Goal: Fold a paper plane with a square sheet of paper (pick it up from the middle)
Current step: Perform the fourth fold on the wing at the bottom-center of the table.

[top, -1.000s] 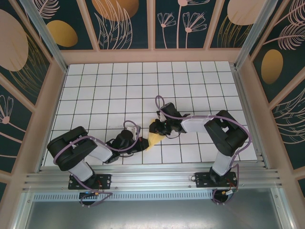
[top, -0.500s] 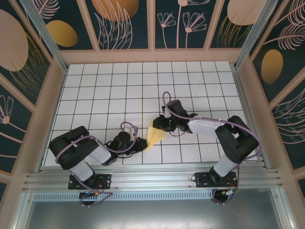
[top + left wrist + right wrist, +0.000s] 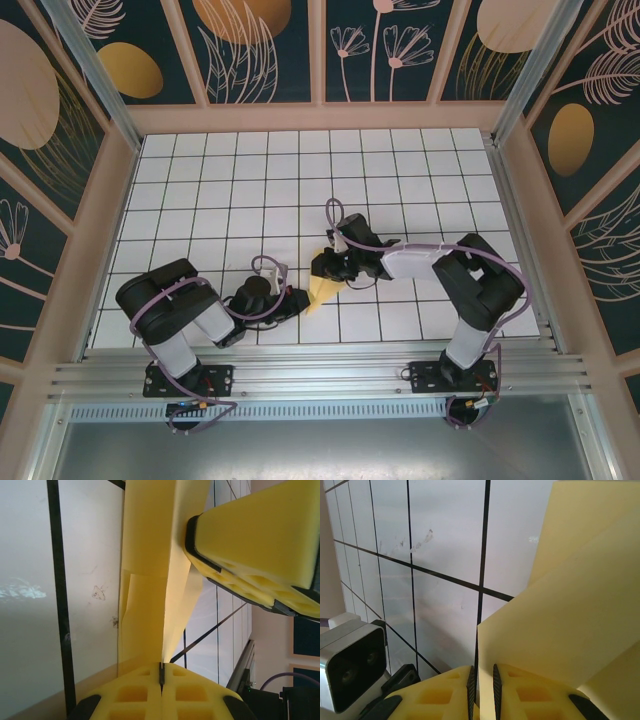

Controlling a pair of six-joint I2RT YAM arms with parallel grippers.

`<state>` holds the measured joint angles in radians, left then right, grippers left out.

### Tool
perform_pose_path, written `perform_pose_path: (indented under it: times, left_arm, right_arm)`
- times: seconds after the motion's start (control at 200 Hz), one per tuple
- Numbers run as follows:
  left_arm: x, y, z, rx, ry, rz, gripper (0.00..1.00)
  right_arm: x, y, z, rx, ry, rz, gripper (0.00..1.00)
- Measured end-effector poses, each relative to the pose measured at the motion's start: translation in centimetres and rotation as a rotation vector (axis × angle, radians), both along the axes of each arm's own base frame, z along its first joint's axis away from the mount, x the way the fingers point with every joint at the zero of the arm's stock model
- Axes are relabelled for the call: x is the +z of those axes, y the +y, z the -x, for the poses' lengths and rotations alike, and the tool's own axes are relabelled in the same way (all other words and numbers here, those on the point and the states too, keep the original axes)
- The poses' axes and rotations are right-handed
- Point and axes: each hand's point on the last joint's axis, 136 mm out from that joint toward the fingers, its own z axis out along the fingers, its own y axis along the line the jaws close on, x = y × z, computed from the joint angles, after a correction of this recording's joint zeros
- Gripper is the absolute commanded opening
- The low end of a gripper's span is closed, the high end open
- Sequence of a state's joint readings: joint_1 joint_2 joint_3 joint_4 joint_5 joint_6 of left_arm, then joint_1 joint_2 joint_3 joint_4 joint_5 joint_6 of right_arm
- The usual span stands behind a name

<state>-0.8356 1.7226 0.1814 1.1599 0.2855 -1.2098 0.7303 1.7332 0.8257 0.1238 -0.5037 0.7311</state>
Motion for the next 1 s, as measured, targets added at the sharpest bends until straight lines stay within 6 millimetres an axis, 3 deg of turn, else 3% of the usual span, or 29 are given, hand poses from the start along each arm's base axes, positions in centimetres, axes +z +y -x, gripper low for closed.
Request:
perform_pose_path:
  times: [0.135, 0.27, 0.4, 0.555, 0.746, 0.996]
  left_arm:
    - [-0.2, 0.0, 0.0, 0.000, 0.002, -0.009, 0.17]
    - [0.2, -0.1, -0.1, -0.008, -0.009, -0.018, 0.18]
    - [0.0, 0.0, -0.1, -0.014, -0.011, -0.041, 0.10]
    - [-0.1, 0.0, -0.1, -0.018, -0.013, -0.053, 0.10]
    - [-0.3, 0.2, -0.2, -0.017, -0.014, -0.079, 0.01]
    - [-0.3, 0.1, -0.2, -0.020, -0.009, -0.092, 0.11]
  right_arm:
    - [-0.7, -0.1, -0.2, -0.008, 0.005, 0.017, 0.20]
    - [-1.1, -0.2, -0.2, -0.013, 0.013, 0.027, 0.20]
    - [-1.1, -0.2, -0.3, -0.016, 0.014, 0.027, 0.20]
    - [-1.2, -0.3, -0.5, -0.022, 0.010, 0.032, 0.20]
    - [-1.5, -0.6, -0.6, -0.029, 0.014, 0.038, 0.20]
    - [-2.6, -0.7, -0.6, -0.031, 0.033, 0.056, 0.20]
